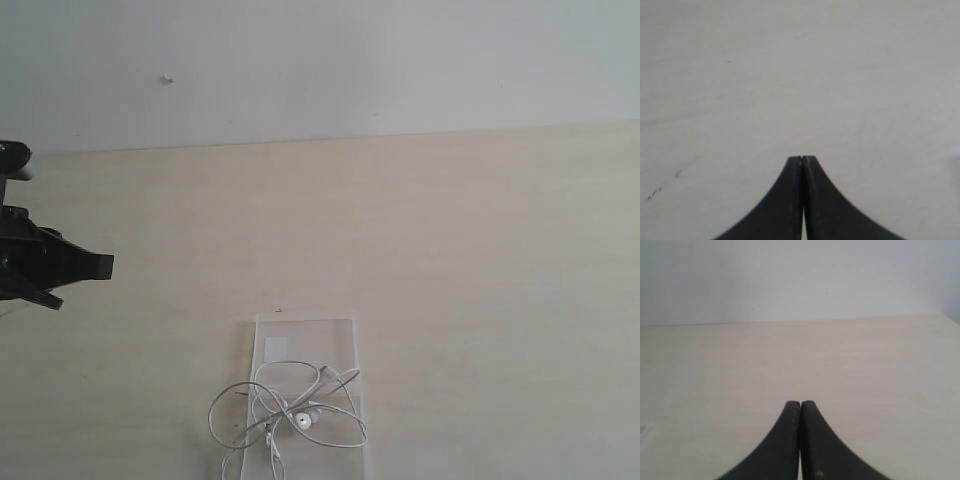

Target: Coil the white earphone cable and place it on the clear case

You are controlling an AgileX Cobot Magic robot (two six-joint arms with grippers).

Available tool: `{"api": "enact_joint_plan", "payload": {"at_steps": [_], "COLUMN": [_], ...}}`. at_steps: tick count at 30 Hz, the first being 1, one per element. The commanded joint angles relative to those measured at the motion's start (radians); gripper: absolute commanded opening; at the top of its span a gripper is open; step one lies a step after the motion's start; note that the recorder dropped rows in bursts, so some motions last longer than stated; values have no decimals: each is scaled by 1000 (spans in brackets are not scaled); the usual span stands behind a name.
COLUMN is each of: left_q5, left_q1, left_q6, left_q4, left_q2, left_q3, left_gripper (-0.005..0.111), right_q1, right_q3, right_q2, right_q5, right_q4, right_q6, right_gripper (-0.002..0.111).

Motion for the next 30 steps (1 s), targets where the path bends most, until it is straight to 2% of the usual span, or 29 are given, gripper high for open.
{"api": "enact_joint_plan", "payload": {"at_steps": [1,11,15,17,22,24,26,30], "left_q5": [-3,-3,1,-1,32,28,9,39], "left_q1": [3,3,8,8,8,12,38,57], "left_q6": [-8,-4,257,280,222,121,25,17], "left_q4": [-6,-6,126,126,124,120,120,120], "left_q2": [-6,-6,-14,-68,-317,-477,-728,-968], "left_q3": [3,3,3,3,3,3,3,3], "left_gripper": [0,0,0,0,0,0,0,0], "right_q1": [-6,-6,-6,-6,-6,-6,-6,-6], "right_q3": [5,5,5,5,5,5,5,5], "right_q2": [-7,-7,-7,-7,-7,-7,-7,-7], "right_q5": [-4,-6,-6,-6,-6,-6,-6,-6], "right_q4": [4,4,4,4,4,4,4,4], "right_q6": [0,0,0,0,0,0,0,0], "right_gripper": [0,0,0,0,0,0,0,0]}}
